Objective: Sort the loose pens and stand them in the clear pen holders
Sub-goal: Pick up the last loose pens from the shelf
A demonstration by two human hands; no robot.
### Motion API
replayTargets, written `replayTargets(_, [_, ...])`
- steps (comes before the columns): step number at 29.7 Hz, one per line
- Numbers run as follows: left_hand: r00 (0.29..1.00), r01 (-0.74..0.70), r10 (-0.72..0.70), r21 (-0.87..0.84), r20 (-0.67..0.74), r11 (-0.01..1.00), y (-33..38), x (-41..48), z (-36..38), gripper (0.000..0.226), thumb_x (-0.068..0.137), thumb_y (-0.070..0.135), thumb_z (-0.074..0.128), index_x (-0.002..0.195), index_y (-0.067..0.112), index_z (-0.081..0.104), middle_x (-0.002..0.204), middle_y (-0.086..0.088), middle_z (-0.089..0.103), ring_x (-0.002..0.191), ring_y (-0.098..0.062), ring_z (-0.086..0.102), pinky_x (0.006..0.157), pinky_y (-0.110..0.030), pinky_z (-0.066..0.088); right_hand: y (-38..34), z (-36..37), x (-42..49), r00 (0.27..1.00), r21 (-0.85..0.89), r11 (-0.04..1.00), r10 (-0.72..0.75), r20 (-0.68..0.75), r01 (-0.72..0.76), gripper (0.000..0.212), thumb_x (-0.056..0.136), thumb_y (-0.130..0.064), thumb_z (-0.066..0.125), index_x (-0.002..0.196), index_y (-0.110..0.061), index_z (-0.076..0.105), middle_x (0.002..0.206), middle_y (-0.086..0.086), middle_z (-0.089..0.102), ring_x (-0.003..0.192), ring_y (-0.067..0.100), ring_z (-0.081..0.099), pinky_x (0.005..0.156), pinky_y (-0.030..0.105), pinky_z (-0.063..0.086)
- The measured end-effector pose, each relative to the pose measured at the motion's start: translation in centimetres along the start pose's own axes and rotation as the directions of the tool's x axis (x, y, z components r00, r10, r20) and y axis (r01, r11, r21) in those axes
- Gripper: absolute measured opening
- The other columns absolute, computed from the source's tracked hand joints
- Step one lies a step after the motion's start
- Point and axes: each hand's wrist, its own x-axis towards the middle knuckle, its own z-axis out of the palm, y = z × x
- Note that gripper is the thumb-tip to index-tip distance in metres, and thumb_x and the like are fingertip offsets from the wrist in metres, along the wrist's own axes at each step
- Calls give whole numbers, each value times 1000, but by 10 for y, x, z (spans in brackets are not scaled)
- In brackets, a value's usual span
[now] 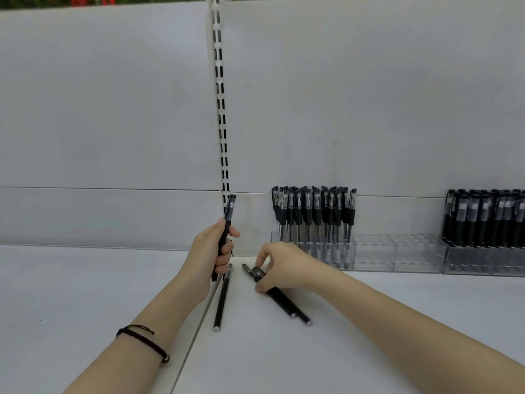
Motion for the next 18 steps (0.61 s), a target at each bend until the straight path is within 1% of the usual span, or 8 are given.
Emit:
replayTargets(3, [1000,13,-13,15,6,1000,-1,0,1,37,103,37,38,82,13,56,54,5,34,41,-8,23,36,-18,20,2,-7,0,999,-41,999,14,35,-12,53,73,-26,82,119,-15,60,117,5,62,99,18,58,81,26,47])
replayTargets(5, [1000,29,-29,10,8,1000,-1,0,1,36,103,37,38,84,12,56,55,4,35,40,-8,24,36,-18,21,2,-10,-1,998,-61,998,16,63,-13,49,75,-26,81,118,-10,63,114,5,64,95,17,58,80,25,47])
replayTargets(7, [999,53,-53,-9,10,999,-1,0,1,36,103,38,38,85,12,55,54,5,36,40,-8,24,36,-18,22,1,-12,-2,997,-63,998,18,79,-13,42,77,-24,81,113,-8,68,108,5,66,89,16,57,77,24,48])
replayTargets(9, [997,73,-72,-23,14,997,-2,0,2,35,102,39,39,86,12,54,53,5,37,39,-8,25,37,-17,22,1,-14,-3,996,-67,998,22,88,-16,38,77,-22,80,110,-7,70,98,5,65,83,15,56,67,22,48])
replayTargets(11, [997,80,-80,-22,15,997,-2,1,2,33,102,38,41,87,12,54,52,5,37,39,-8,25,37,-17,22,0,-14,-4,995,-70,997,31,92,-24,34,77,-20,79,107,-6,70,88,3,62,72,14,54,52,18,42])
replayTargets(14, [997,75,-74,-26,19,997,-3,1,1,29,102,34,41,89,12,53,54,5,38,40,-8,26,36,-18,24,0,-14,-5,996,-69,997,37,87,-31,30,78,-18,78,105,-5,71,76,0,57,59,8,47,45,17,36])
replayTargets(16, [997,72,-71,-33,21,997,-4,2,0,28,103,32,40,88,12,53,55,4,39,41,-8,29,36,-19,26,1,-16,-5,997,-8,999,33,71,-33,26,78,-15,76,101,-3,71,65,-2,50,53,10,43,43,18,33])
replayTargets(18, [997,72,-72,-34,12,997,-5,2,0,28,103,31,40,88,11,54,57,2,43,43,-9,35,37,-20,29,1,-20,-5,998,177,983,34,51,-43,17,79,-12,75,93,-3,70,60,-2,45,49,11,39,42,18,30])
